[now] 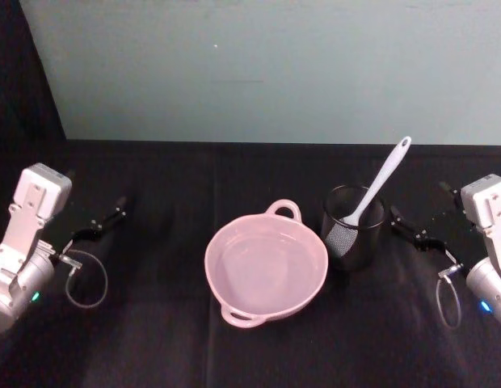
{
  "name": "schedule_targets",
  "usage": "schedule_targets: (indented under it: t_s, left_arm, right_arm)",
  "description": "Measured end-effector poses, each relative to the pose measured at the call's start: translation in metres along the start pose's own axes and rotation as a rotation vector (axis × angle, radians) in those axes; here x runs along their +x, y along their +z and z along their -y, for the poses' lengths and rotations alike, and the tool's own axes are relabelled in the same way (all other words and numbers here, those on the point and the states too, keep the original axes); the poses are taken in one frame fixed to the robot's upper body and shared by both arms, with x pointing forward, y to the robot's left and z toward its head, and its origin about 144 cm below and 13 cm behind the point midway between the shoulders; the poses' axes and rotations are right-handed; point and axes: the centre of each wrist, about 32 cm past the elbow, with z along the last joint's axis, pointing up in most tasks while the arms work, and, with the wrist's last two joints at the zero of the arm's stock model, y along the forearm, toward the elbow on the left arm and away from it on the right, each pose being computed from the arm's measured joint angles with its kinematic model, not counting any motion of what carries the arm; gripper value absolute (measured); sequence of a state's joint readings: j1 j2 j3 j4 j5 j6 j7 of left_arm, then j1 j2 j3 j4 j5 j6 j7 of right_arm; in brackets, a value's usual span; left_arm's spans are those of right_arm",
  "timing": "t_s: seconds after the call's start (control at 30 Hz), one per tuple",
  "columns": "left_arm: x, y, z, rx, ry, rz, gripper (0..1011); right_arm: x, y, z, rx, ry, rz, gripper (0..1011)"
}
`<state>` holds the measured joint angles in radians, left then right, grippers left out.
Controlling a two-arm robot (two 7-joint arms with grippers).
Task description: Use the one hand to pick up the spoon and stir the clear water in the bowl.
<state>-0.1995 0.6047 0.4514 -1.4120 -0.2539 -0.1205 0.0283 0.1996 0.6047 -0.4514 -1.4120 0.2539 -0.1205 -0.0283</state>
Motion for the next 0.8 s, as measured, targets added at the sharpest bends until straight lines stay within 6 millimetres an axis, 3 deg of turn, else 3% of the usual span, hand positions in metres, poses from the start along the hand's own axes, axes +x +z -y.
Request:
schedule_targets:
  t_s: [0.6, 0.8]
  left_arm:
    - [0.0, 0.0, 0.0, 0.0, 0.0, 0.0, 1005]
    - [0.0, 0.0, 0.0, 0.0, 0.0, 0.0, 1005]
  right_arm:
    - [0.0, 0.0, 0.001, 0.001, -0.001, -0.001, 1003]
    - [0.002, 0.0, 0.012, -0.002, -0.015, -0.027, 1003]
